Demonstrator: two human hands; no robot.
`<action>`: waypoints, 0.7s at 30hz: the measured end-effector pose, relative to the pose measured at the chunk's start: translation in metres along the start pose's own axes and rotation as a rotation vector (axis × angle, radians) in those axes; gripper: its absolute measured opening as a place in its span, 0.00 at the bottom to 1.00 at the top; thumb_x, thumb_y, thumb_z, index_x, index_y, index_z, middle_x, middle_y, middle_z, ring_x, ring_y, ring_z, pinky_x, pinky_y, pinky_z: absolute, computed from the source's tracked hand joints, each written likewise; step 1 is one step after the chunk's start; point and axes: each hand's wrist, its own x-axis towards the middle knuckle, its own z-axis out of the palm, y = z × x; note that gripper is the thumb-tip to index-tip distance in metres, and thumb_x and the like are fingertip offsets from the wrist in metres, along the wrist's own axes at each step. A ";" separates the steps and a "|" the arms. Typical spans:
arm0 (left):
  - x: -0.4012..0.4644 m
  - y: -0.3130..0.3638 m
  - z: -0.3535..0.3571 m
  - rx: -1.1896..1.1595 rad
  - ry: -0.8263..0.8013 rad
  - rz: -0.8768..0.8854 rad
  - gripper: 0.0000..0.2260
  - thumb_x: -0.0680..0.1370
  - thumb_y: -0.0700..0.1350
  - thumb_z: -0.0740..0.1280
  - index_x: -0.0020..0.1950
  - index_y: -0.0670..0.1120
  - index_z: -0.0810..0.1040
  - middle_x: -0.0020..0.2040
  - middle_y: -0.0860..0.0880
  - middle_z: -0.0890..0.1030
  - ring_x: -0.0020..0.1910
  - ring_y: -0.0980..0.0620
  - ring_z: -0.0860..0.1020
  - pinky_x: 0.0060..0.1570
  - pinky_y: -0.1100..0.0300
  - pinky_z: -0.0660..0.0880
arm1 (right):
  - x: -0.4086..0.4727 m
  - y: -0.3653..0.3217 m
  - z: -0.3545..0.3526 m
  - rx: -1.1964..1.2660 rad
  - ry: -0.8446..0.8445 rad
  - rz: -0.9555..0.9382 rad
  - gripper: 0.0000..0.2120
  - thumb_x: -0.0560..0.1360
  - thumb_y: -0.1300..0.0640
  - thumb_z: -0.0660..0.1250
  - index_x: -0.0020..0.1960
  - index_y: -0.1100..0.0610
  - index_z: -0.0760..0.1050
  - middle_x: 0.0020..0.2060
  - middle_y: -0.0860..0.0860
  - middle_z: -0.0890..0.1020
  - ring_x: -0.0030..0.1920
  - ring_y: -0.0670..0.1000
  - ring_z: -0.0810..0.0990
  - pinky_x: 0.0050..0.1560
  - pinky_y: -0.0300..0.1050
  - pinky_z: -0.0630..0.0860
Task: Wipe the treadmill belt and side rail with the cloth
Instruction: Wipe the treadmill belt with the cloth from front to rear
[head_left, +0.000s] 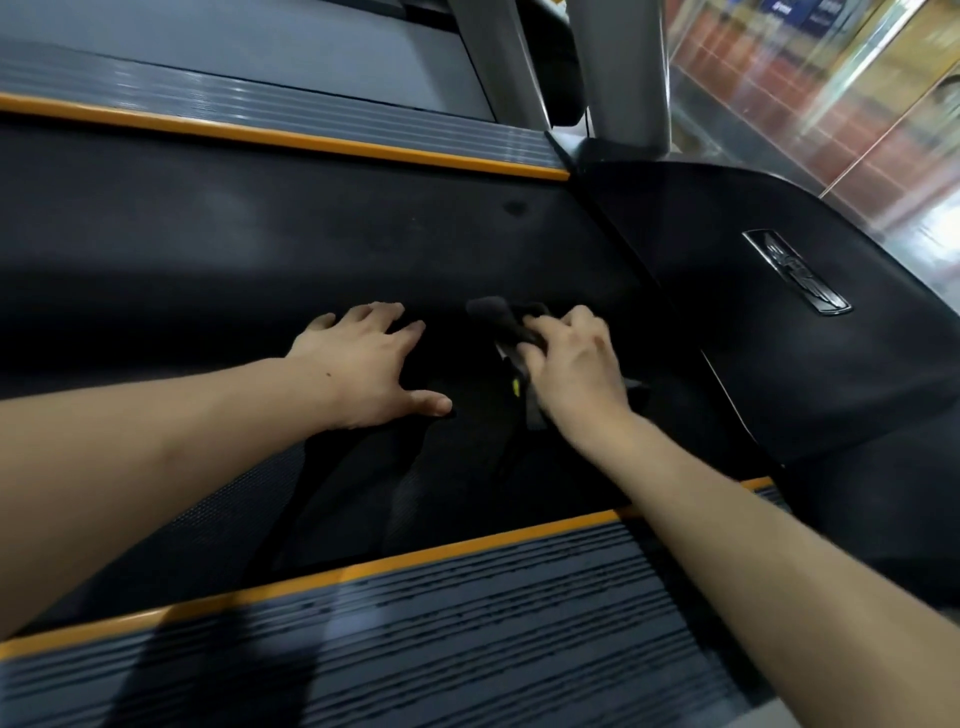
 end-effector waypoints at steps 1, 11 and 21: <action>-0.002 0.000 0.000 -0.010 0.004 -0.002 0.48 0.68 0.79 0.55 0.82 0.55 0.54 0.82 0.49 0.52 0.81 0.47 0.50 0.77 0.41 0.55 | 0.006 0.022 -0.003 -0.043 -0.021 0.014 0.14 0.76 0.50 0.65 0.60 0.52 0.79 0.51 0.58 0.75 0.52 0.61 0.74 0.54 0.53 0.76; -0.016 0.016 -0.008 0.009 -0.105 0.019 0.51 0.65 0.79 0.63 0.81 0.54 0.56 0.82 0.50 0.52 0.81 0.44 0.50 0.75 0.39 0.59 | -0.010 0.040 -0.017 -0.077 0.041 0.331 0.15 0.77 0.54 0.67 0.60 0.60 0.79 0.54 0.65 0.75 0.55 0.68 0.74 0.56 0.56 0.73; -0.013 0.011 0.002 -0.044 -0.101 -0.007 0.59 0.61 0.79 0.66 0.82 0.48 0.52 0.83 0.52 0.48 0.82 0.48 0.45 0.78 0.41 0.53 | -0.014 0.103 -0.025 -0.217 0.071 0.225 0.14 0.77 0.52 0.65 0.58 0.59 0.79 0.52 0.63 0.74 0.52 0.67 0.73 0.51 0.59 0.76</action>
